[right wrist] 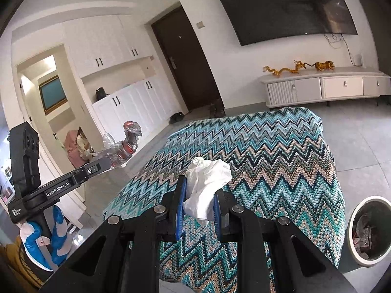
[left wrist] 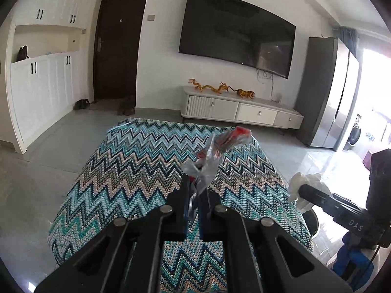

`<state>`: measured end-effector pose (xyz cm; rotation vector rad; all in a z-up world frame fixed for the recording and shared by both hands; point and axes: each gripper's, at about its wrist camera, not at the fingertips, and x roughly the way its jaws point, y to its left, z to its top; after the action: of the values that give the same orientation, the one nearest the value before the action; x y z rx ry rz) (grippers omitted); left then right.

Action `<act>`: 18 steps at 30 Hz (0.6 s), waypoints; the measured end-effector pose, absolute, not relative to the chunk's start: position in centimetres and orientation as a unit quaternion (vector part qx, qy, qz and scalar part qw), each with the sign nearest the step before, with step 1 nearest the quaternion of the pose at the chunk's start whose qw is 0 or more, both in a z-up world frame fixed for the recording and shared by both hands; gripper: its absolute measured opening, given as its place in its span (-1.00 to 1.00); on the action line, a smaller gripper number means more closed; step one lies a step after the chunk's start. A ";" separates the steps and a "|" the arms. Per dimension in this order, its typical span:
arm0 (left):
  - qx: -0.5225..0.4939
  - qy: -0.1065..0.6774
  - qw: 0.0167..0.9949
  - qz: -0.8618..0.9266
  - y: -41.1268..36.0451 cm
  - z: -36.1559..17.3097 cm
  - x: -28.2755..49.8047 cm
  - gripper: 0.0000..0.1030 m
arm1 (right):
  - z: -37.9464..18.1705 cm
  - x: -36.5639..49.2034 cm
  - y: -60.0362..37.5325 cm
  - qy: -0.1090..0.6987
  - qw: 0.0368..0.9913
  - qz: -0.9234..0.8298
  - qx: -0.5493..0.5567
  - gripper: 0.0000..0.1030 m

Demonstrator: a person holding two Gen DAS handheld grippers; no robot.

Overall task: Collect trash
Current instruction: 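Lift both items and carry them toward the grey bin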

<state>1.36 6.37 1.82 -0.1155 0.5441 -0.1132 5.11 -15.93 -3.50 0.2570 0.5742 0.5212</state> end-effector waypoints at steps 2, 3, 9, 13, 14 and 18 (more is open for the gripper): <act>-0.055 0.268 0.960 -0.054 6.1 1.8 1.3 -0.90 | -3.5 5.0 -16.2 0.277 0.919 0.252 0.124 -0.62; -0.054 0.269 0.960 -0.053 5.9 1.8 1.4 -0.90 | -3.5 4.9 -16.4 0.276 0.920 0.250 0.124 -0.62; -0.040 0.279 0.958 -0.047 4.7 1.3 2.3 -0.90 | -4.2 4.8 -18.0 0.272 0.921 0.243 0.138 -0.62; -0.024 0.287 0.956 -0.052 2.7 1.0 3.2 -0.90 | -5.1 5.0 -19.8 0.271 0.921 0.233 0.157 -0.62; -0.020 0.289 0.955 -0.055 2.2 0.9 3.4 -0.90 | -5.3 5.1 -20.4 0.270 0.921 0.230 0.161 -0.62; -0.001 0.302 0.950 -0.078 -0.8 0.5 4.8 -0.90 | -6.1 5.3 -23.5 0.267 0.924 0.206 0.178 -0.62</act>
<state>4.80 -0.84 0.54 -0.0020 0.6137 -0.1586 5.29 -23.47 -6.12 0.3659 0.5481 0.4237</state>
